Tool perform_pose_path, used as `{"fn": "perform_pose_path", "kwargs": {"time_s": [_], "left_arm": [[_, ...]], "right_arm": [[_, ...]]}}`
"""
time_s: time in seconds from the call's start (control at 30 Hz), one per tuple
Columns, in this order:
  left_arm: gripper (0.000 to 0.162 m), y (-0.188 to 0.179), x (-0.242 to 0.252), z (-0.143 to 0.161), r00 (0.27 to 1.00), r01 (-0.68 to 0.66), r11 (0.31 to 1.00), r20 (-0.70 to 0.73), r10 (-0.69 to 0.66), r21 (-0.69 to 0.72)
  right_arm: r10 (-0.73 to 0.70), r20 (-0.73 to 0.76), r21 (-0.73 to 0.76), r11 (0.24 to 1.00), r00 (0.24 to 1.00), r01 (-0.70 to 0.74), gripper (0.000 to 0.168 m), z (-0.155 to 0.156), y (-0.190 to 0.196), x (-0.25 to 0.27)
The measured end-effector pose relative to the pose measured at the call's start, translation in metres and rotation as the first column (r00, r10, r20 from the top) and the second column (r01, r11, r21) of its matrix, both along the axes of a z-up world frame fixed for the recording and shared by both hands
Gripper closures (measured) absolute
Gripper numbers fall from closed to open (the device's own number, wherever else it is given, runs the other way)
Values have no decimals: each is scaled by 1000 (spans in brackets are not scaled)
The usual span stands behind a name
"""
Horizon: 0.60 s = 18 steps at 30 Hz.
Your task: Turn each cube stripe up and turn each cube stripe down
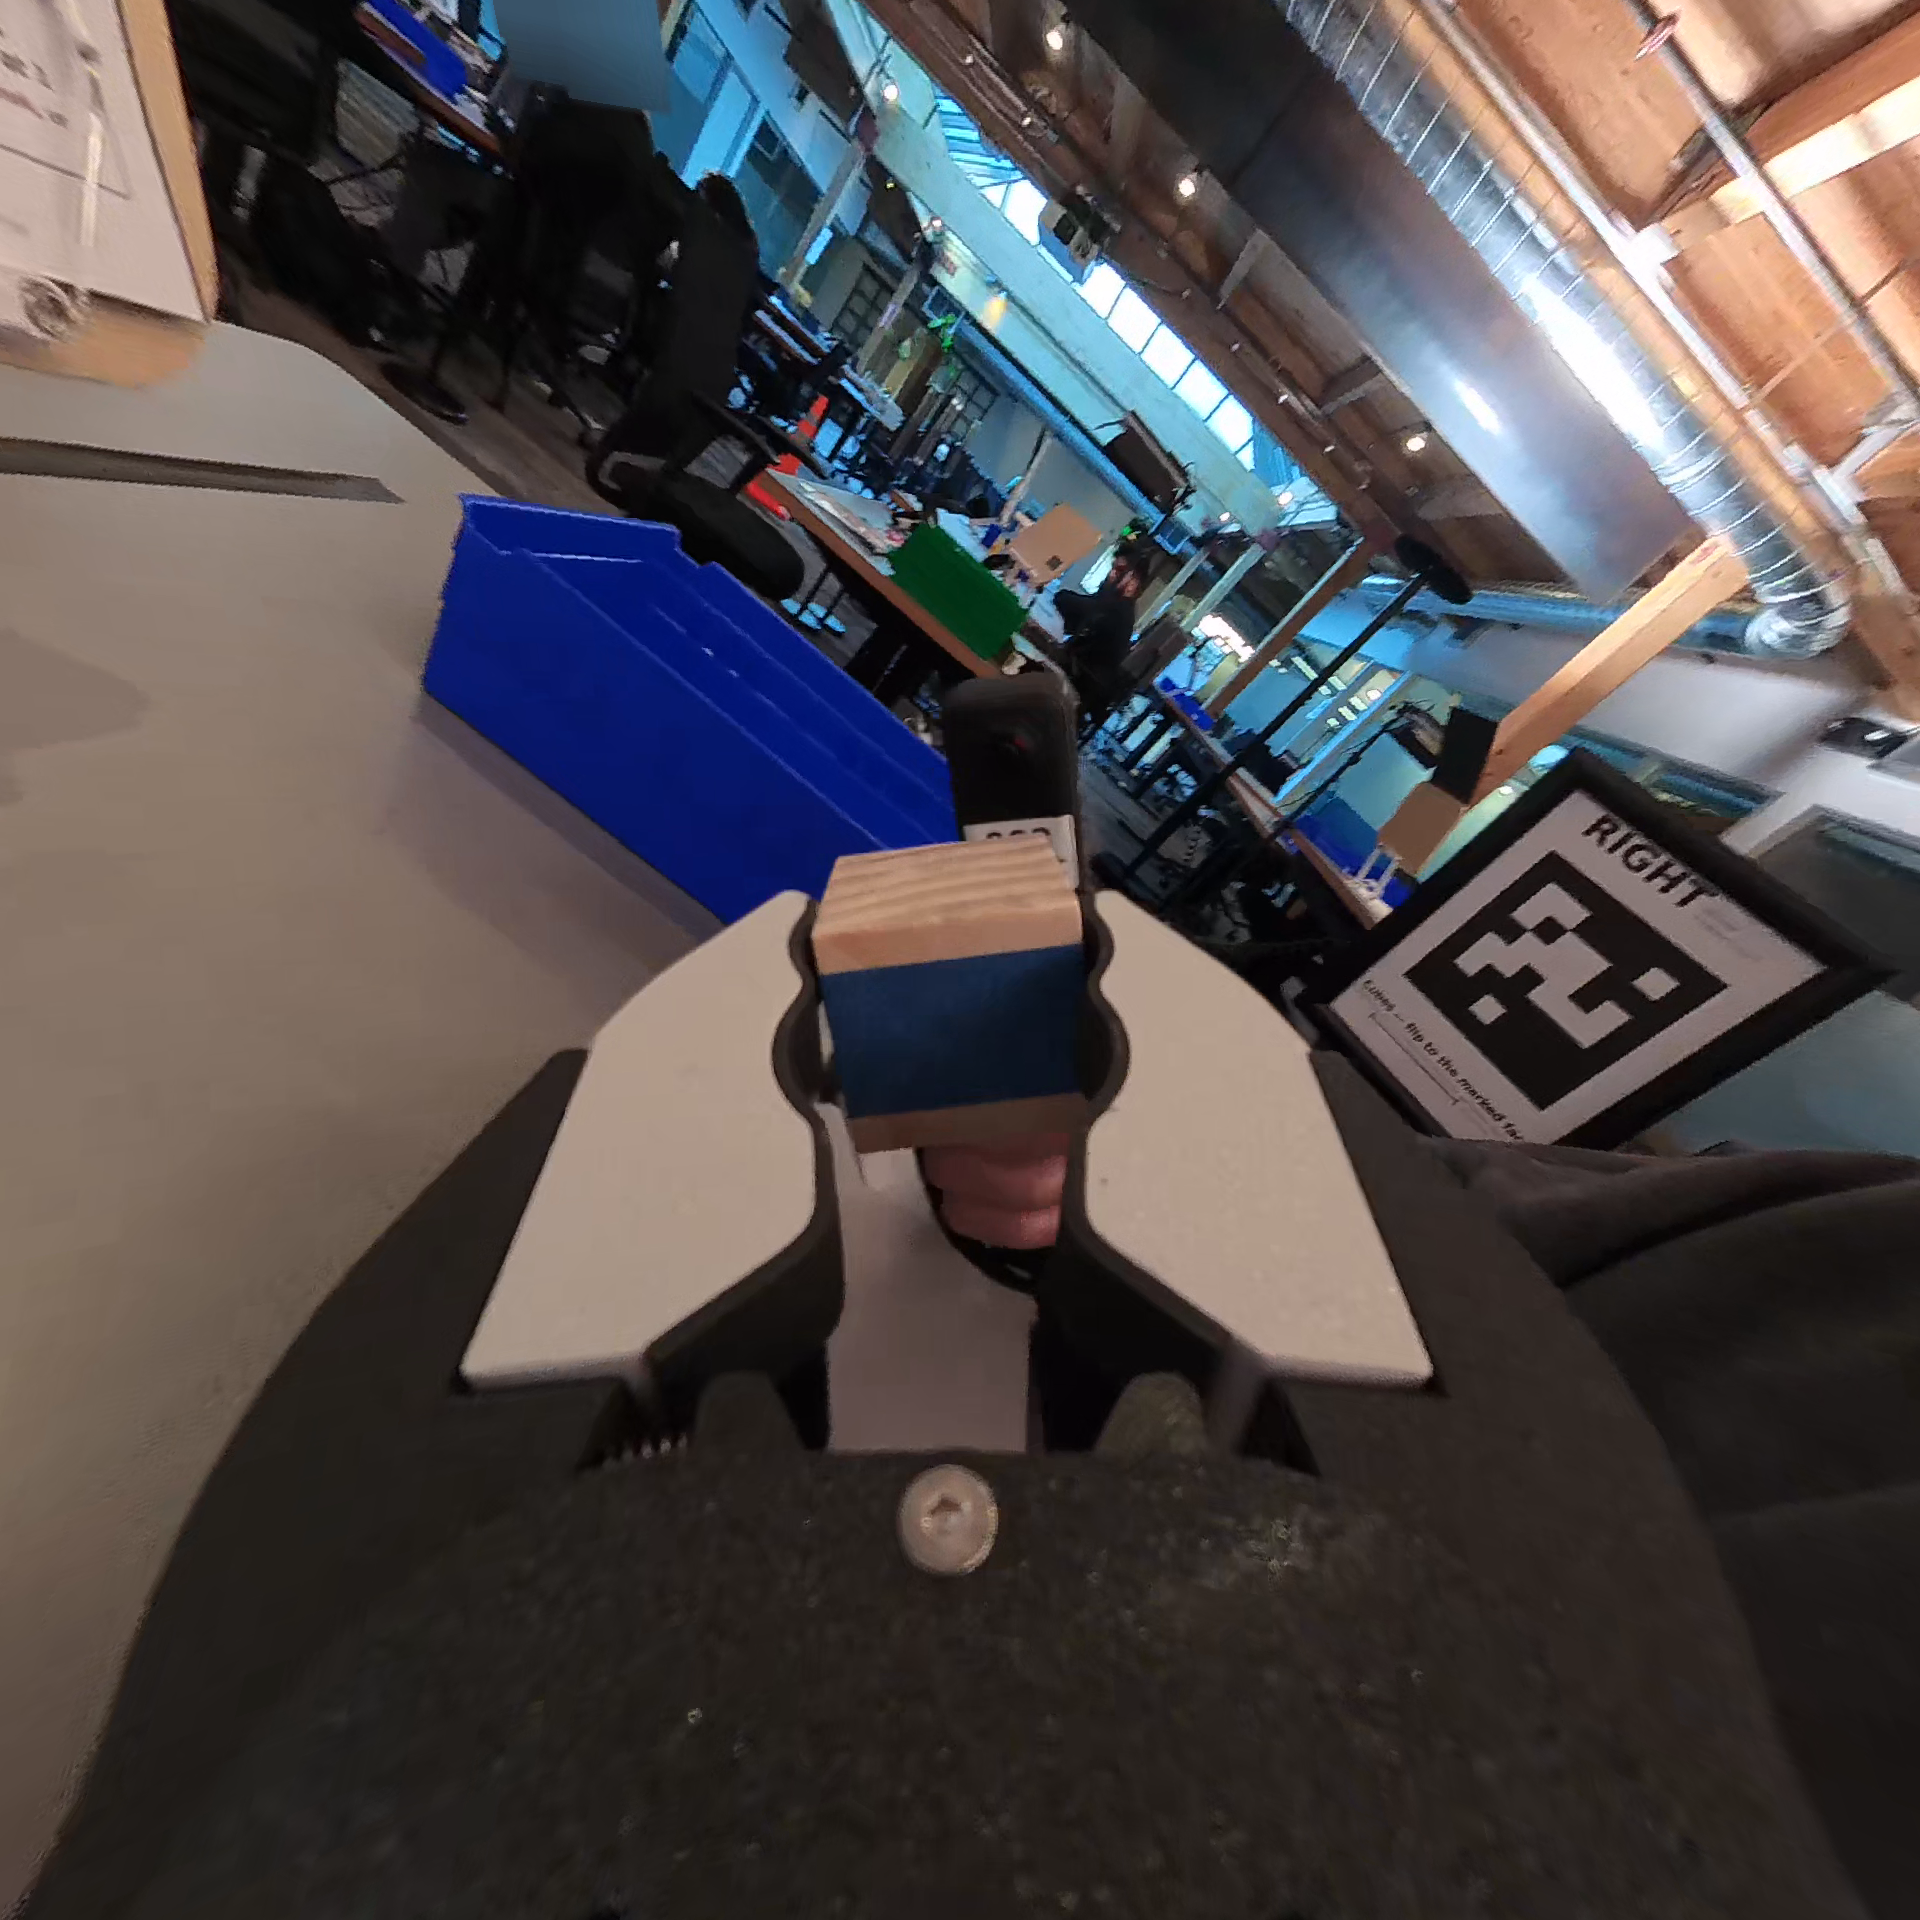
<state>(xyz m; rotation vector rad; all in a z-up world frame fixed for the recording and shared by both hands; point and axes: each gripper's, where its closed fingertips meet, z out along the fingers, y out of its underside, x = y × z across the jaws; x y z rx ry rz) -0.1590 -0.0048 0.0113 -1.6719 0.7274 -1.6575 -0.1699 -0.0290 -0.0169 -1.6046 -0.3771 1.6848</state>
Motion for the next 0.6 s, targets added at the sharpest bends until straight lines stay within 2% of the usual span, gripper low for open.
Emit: {"fn": "perform_pose_path", "kwargs": {"time_s": [0.13, 0.17, 0.2, 0.3, 0.33, 0.37, 0.4, 0.5, 0.53, 0.6], "left_arm": [[117, -8, 17, -12, 999, 45, 999, -18, -46, -10], [117, -10, 21, -15, 998, 58, 998, -29, -59, -11], [117, -12, 25, -18, 997, 63, 998, -35, -63, -16], [116, -11, 27, -22, 998, 37, 999, -58, -38, -17], [108, -11, 23, -20, 998, 21, 1000, -67, -21, -5], [93, -10, 16, -16, 997, -13, 1000, -70, 13, 3], [85, -7, 5, -14, 994, -66, 998, -88, 66, 6], [84, 5, -37, -36, 919, -316, 947, -227, 322, 63], [84, 6, -51, -52, 864, -398, 912, -293, 409, 98], [84, -6, -70, -91, 768, -462, 868, -407, 494, 182]], "right_arm": [[16, -53, -38, 999, 998, -18, 110, -2, 3, 4], [20, -78, -48, 999, 997, -24, 113, -1, 4, 6], [32, -96, -50, 998, 995, -37, 123, -1, 3, 8], [33, -72, -68, 997, 997, -38, 123, -5, 4, 13], [35, -53, -65, 997, 998, -39, 123, -6, 4, 13], [39, -41, -60, 997, 998, -41, 123, -6, 3, 14], [39, -40, -57, 998, 998, -41, 123, -5, 3, 16], [13, 4, -40, 999, 1000, -13, 123, -5, 5, 25], [0, 32, -23, 1000, 999, 0, 123, -7, 6, 27], [-31, 92, 1, 1000, 995, 31, 124, -12, 8, 31]]}}
